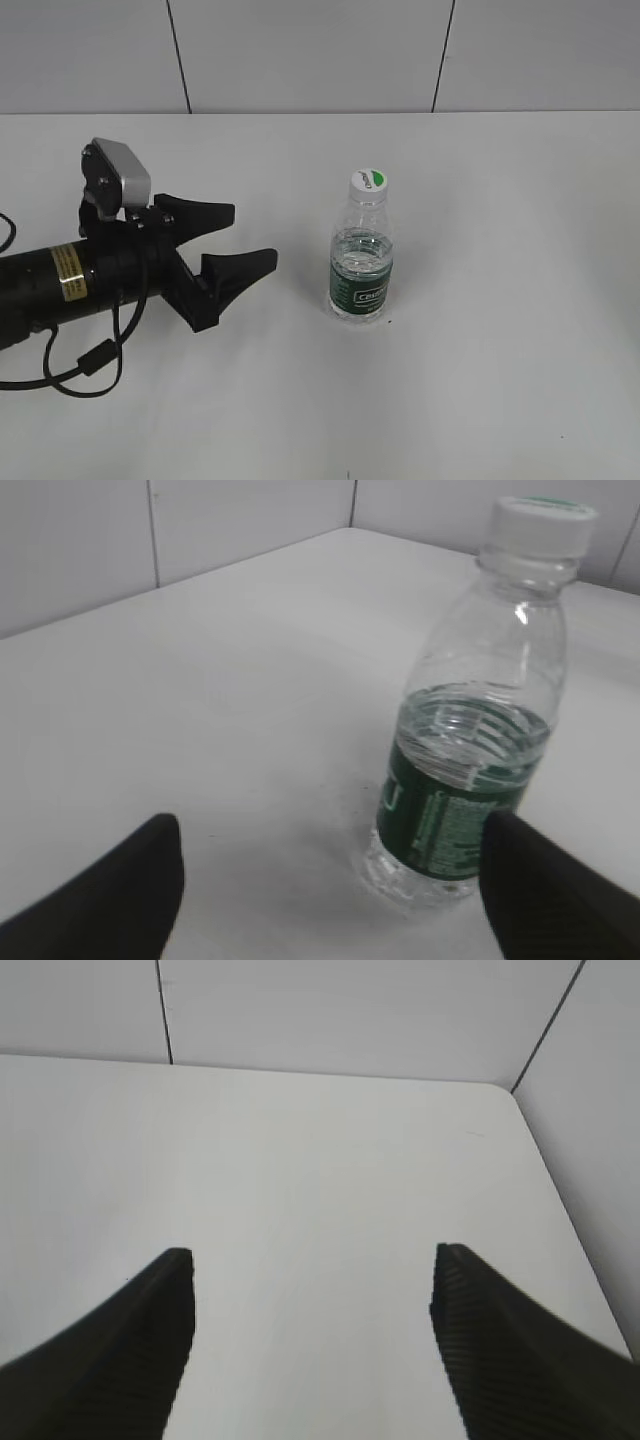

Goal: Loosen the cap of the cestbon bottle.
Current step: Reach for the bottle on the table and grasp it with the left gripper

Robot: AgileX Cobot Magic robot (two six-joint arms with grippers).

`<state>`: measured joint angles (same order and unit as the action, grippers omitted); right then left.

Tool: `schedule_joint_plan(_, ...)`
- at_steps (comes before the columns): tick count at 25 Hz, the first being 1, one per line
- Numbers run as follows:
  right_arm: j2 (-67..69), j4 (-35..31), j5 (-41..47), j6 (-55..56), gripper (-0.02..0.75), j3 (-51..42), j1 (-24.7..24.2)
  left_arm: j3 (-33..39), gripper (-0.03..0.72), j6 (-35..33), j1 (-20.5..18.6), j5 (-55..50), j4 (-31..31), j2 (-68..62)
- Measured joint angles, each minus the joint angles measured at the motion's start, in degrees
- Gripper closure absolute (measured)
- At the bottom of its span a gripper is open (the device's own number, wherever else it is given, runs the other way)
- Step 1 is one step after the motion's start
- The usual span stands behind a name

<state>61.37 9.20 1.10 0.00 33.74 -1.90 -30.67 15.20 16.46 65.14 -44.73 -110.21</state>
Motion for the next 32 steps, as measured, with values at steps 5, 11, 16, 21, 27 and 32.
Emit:
schedule_joint_plan(5,0.00,0.00,6.96,-0.35,0.175,3.93,0.00,-0.12,0.138,0.00,0.00,3.30,-2.23,-4.61)
schedule_joint_plan(11,0.00,0.15,11.03,-0.53,0.175,6.06,0.00,-3.02,0.138,0.13,0.00,3.71,-11.57,-5.89)
schedule_joint_plan(16,0.00,0.26,12.02,-0.58,0.175,6.06,0.00,-7.87,0.138,0.61,0.00,4.03,-17.07,-8.34)
schedule_joint_plan(21,0.00,0.26,12.44,-0.58,0.175,6.06,0.00,-11.28,0.109,2.65,0.04,4.04,-21.22,-12.17)
schedule_joint_plan(27,0.00,0.27,12.44,-0.58,0.175,6.06,0.00,-13.96,0.103,3.84,1.14,4.04,-21.18,-13.05)
schedule_joint_plan(32,0.00,0.27,12.21,-0.58,0.175,6.06,0.00,-17.65,0.099,7.22,4.11,3.08,-20.93,-13.25)
